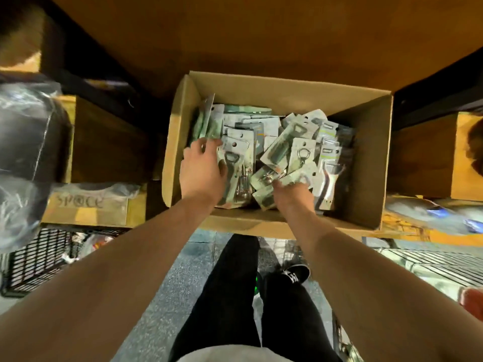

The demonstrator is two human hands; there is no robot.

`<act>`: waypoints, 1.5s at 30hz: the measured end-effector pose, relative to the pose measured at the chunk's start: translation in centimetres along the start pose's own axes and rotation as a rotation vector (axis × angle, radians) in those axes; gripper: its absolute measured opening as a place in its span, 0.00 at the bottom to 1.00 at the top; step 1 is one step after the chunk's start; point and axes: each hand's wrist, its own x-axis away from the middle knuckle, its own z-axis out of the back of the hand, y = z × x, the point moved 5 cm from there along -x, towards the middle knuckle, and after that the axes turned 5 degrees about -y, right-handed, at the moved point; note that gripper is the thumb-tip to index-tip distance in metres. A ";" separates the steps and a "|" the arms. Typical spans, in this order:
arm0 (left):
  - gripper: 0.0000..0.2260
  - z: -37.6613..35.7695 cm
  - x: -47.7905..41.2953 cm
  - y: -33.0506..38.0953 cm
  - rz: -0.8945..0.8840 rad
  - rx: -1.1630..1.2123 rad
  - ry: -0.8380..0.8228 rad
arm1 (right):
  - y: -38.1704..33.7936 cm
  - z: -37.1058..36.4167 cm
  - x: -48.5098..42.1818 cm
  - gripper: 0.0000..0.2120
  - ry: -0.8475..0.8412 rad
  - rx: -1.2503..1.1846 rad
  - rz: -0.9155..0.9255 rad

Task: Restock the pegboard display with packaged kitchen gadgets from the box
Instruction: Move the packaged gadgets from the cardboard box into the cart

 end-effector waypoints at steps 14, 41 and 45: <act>0.20 -1.3 -3.6 -1.0 0.037 -0.162 0.048 | 0.1 0.3 -2.7 0.22 0.210 -0.159 0.102; 0.19 -4.3 -3.2 2.3 -0.048 0.170 -0.032 | 1.0 0.4 -5.8 0.56 0.184 -0.136 0.020; 0.18 -4.2 -3.7 2.0 -0.036 0.191 -0.037 | 0.5 1.2 -5.5 0.44 0.158 -0.090 0.022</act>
